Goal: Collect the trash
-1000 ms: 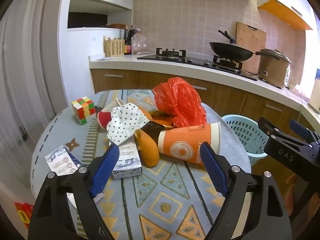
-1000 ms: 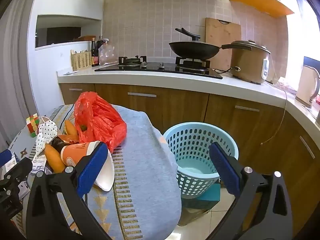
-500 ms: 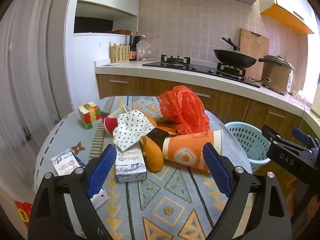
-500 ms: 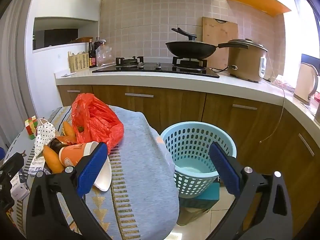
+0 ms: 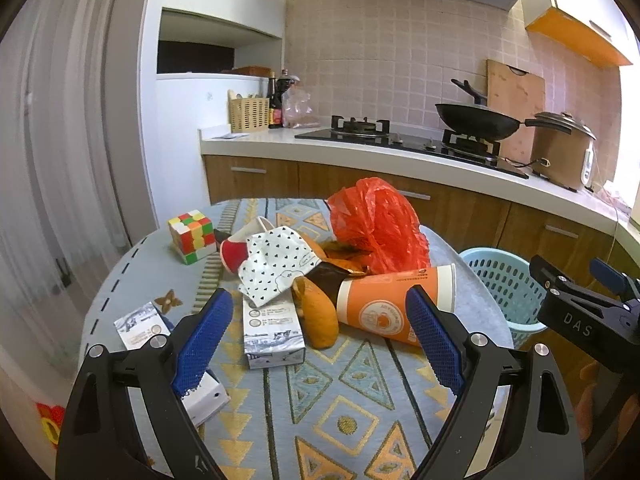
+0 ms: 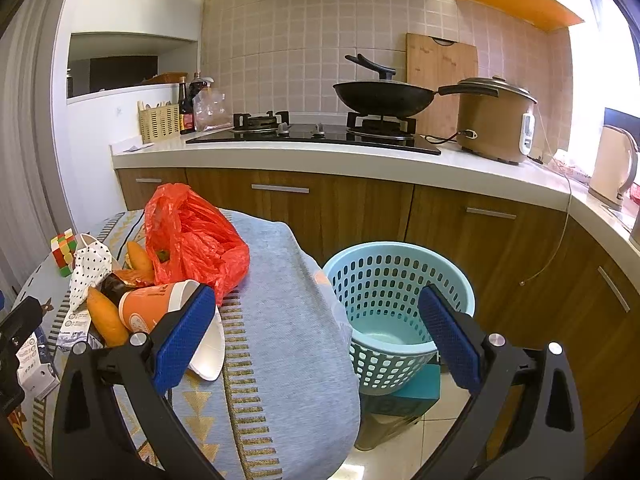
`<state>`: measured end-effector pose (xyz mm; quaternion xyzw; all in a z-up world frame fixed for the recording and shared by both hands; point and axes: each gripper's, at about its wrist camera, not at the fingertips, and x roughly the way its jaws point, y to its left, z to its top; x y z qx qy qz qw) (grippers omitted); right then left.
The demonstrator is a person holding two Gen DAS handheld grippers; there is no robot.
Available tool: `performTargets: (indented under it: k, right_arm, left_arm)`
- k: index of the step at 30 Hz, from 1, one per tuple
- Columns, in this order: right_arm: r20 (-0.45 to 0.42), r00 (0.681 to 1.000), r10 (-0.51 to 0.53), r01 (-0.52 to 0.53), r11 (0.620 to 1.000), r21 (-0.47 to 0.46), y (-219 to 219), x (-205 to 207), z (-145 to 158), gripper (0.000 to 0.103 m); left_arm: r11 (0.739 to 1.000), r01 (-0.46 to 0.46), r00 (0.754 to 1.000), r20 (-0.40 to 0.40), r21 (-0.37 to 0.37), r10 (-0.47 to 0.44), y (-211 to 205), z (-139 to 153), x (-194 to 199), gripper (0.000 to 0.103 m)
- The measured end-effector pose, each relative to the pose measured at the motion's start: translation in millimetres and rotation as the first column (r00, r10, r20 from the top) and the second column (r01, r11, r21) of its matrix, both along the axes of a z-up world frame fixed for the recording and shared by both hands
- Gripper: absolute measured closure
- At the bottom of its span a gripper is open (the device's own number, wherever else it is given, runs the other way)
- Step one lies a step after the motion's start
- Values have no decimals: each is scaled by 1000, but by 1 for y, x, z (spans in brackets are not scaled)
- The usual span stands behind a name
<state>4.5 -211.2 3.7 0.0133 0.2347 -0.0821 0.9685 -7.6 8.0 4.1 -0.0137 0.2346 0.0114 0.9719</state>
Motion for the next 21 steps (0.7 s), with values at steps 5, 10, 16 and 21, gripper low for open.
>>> performTargets:
  k: [5, 10, 16, 21]
  right_arm:
    - [1, 1000, 1, -1, 1000, -2, 0, 0, 0, 6]
    - [2, 1000, 1, -1, 1000, -4, 0, -1, 0, 6]
    - [1, 1000, 4, -4, 1000, -2, 0, -1, 1, 6]
    - [2, 1000, 12, -12, 1000, -5, 2, -2, 0, 6]
  left_arm:
    - [1000, -2, 1000, 4, -8, 2, 2, 1, -1, 17]
    - [1000, 0, 1000, 1, -13, 0, 3, 2, -1, 17]
    - [1000, -4, 1000, 1, -30, 4, 5, 1, -1, 17]
    - [999, -13, 1000, 7, -36, 13, 10, 3, -3, 17]
